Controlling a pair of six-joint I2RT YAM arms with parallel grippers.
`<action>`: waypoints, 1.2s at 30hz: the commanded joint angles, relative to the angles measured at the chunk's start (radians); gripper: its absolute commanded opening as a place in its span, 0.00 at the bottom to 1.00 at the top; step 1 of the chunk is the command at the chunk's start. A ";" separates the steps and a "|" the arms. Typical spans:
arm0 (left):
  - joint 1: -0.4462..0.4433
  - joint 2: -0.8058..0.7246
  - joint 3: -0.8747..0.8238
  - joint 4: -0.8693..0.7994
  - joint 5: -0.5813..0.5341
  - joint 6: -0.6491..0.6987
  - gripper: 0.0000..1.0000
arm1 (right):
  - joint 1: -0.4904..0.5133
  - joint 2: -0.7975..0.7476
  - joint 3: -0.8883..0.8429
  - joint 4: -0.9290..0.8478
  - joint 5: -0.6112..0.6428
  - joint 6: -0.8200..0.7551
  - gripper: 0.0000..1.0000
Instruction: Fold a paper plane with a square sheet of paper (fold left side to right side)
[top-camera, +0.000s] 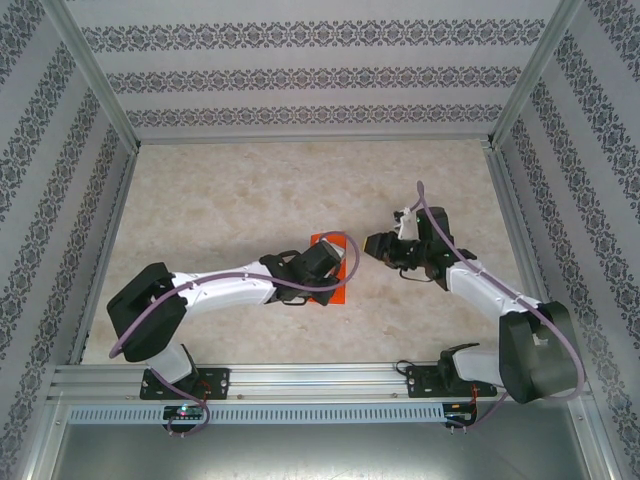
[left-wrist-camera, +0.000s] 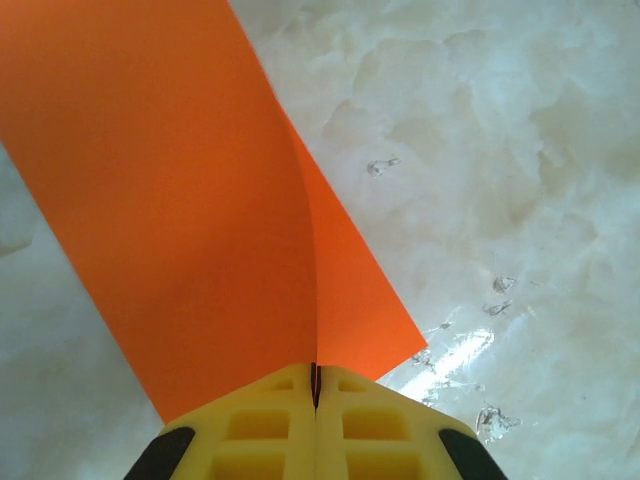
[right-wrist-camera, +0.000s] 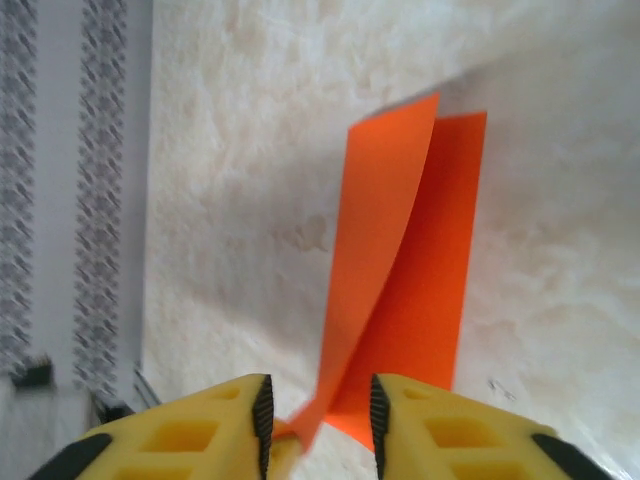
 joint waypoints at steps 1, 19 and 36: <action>0.050 -0.040 -0.028 0.060 0.132 -0.022 0.00 | 0.083 -0.019 -0.031 -0.049 0.049 -0.072 0.23; 0.159 -0.054 -0.079 0.039 0.226 0.035 0.00 | 0.340 0.261 -0.007 -0.036 0.206 -0.114 0.00; 0.200 0.011 -0.022 -0.037 0.191 0.114 0.00 | 0.354 0.307 0.027 -0.166 0.274 -0.164 0.00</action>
